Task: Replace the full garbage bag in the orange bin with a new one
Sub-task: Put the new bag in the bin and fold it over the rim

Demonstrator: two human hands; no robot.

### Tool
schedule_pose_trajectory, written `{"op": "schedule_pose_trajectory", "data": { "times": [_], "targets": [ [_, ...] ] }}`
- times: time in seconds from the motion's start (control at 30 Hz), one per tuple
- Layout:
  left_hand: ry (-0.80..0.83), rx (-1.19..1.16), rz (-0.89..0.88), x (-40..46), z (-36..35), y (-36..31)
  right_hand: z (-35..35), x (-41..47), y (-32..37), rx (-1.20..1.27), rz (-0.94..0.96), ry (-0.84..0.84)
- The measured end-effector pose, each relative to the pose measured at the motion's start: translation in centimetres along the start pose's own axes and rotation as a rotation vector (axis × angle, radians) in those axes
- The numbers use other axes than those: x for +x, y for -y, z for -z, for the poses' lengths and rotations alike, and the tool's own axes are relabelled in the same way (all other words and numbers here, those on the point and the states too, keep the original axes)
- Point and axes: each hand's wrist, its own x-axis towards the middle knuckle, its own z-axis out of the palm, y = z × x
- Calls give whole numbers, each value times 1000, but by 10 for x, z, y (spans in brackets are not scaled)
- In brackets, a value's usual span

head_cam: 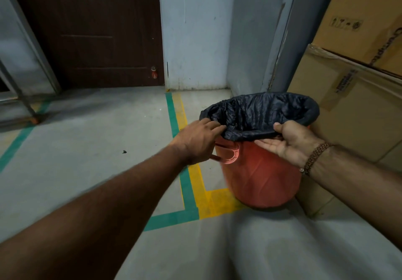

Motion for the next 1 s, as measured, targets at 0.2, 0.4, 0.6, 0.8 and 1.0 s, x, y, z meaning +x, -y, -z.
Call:
{"op": "schedule_pose_trajectory", "data": {
  "times": [0.2,0.4,0.6,0.8,1.0],
  "targets": [
    [-200,-94,94,-3,5,9,8,13,3,106,0,7],
    [-212,-158,175,-18,7,18,13,17,-1,78,50,-22],
    [-94,-16,-131,-26,-1,13,27,15,-3,13,83,-81],
    [-217,-87,-216,-20,16,-3,46,17,-19,-97,107,-177],
    [-296,-296,946,5,20,-4,57,12,-50,-75,121,-258]
  ]
}}
